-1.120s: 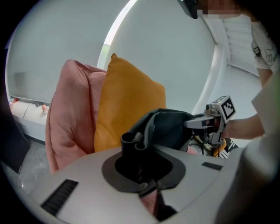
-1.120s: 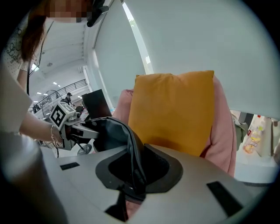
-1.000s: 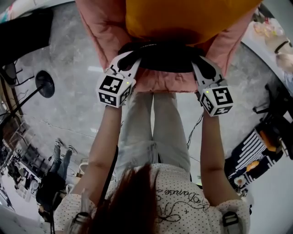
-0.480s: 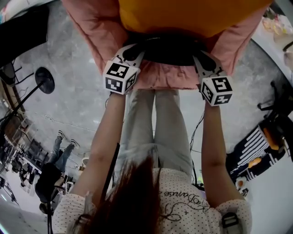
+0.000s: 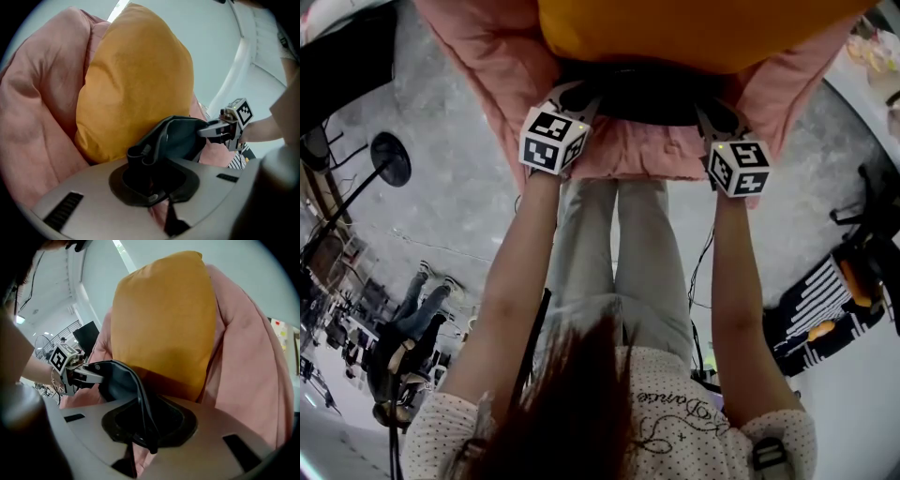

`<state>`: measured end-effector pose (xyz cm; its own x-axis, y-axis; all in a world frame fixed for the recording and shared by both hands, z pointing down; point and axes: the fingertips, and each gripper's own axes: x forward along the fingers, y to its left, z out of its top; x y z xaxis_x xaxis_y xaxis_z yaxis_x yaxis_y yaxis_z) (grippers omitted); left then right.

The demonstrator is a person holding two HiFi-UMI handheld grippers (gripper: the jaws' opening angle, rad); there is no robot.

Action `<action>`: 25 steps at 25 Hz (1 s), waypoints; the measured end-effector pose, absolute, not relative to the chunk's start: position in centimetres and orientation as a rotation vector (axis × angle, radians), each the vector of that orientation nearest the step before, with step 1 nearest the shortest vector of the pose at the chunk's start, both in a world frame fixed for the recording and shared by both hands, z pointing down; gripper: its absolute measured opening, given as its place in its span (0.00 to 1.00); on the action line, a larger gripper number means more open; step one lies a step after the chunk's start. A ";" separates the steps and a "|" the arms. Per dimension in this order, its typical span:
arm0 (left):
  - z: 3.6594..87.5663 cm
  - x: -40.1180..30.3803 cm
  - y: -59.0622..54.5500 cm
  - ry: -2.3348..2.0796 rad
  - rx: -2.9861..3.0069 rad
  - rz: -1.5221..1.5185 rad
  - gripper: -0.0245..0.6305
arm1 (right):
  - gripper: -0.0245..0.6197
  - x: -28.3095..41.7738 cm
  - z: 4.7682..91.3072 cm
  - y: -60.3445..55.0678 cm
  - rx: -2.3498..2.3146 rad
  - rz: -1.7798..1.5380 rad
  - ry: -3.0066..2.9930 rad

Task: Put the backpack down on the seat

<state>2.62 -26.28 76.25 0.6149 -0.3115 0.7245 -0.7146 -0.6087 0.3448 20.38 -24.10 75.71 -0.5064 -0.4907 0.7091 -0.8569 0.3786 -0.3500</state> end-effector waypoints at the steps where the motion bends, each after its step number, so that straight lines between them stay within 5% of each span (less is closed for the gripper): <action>1: 76.3 2.5 -26.3 -0.803 2.211 0.824 0.09 | 0.16 20.3 75.8 -24.1 1.153 0.971 -2.147; 8: 76.1 2.5 -25.8 -0.800 2.183 0.795 0.11 | 0.18 20.1 75.8 -23.2 1.120 1.027 -2.164; 11: 75.8 2.9 -25.7 -0.800 2.191 0.793 0.12 | 0.27 20.1 75.9 -22.8 1.092 1.063 -2.163; 14: 74.9 3.3 -25.9 -0.822 2.227 0.756 0.34 | 0.48 19.8 75.4 -22.7 1.068 1.113 -2.186; 17: 73.8 3.8 -26.0 -0.816 2.242 0.753 0.45 | 0.53 19.5 74.5 -22.8 1.051 1.082 -2.185; 25: 70.6 3.9 -26.4 -0.789 2.288 0.739 0.49 | 0.59 19.8 70.6 -23.4 1.106 1.053 -2.227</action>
<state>3.86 -26.41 70.63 0.6681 -0.3453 0.6591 -0.6804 -0.6420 0.3533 19.77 -23.44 70.62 -0.5846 -0.4766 0.6566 -0.8099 0.3911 -0.4372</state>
